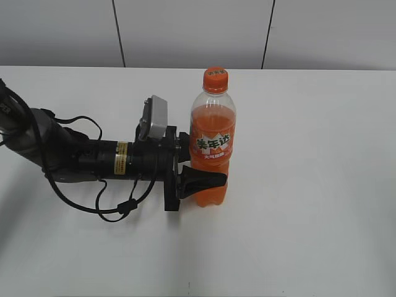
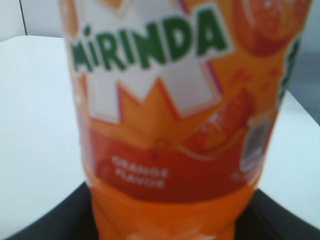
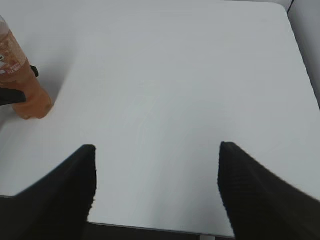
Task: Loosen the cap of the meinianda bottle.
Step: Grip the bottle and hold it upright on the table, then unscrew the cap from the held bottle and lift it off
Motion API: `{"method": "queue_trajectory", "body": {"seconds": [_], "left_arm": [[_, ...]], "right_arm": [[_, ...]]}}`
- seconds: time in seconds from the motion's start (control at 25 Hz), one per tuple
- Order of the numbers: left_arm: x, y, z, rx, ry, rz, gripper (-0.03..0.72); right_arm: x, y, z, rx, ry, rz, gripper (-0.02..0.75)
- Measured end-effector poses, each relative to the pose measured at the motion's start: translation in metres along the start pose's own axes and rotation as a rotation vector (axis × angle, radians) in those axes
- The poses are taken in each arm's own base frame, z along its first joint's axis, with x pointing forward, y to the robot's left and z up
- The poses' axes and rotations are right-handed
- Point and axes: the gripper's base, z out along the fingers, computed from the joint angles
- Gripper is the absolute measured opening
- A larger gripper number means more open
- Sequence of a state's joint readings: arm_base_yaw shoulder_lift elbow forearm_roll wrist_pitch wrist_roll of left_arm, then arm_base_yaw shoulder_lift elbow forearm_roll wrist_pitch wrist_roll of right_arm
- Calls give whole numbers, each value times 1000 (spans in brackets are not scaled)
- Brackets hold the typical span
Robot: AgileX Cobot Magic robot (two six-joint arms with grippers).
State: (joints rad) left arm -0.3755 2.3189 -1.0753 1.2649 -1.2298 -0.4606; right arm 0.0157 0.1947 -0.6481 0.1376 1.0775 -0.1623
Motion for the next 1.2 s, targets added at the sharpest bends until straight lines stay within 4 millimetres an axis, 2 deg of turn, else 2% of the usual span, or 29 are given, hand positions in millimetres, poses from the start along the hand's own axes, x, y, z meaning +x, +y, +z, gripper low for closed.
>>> {"method": "queue_trajectory", "body": {"seconds": [0.2,0.32,0.52,0.76,0.96,1.2], "left_arm": [[0,0,0,-1,-2,-1,405],[0,0,0,-2,-2,-3,405],[0,0,0,-2,-3,-4,405],[0,0,0,-2,-5,-5,405],[0,0,0,-3,-5,-6,405],[0,0,0,-3,-5,-6,405]], "right_arm": [[-62,-5,21,-46,111,31,566],[-96,-7,49,-114,192,40,566],[-132,-10,107,-206,345,93,566],[-163,-10,149,-266,466,92,566],[-189,15,180,-302,508,24,566],[-212,63,217,-304,538,-17,566]]}}
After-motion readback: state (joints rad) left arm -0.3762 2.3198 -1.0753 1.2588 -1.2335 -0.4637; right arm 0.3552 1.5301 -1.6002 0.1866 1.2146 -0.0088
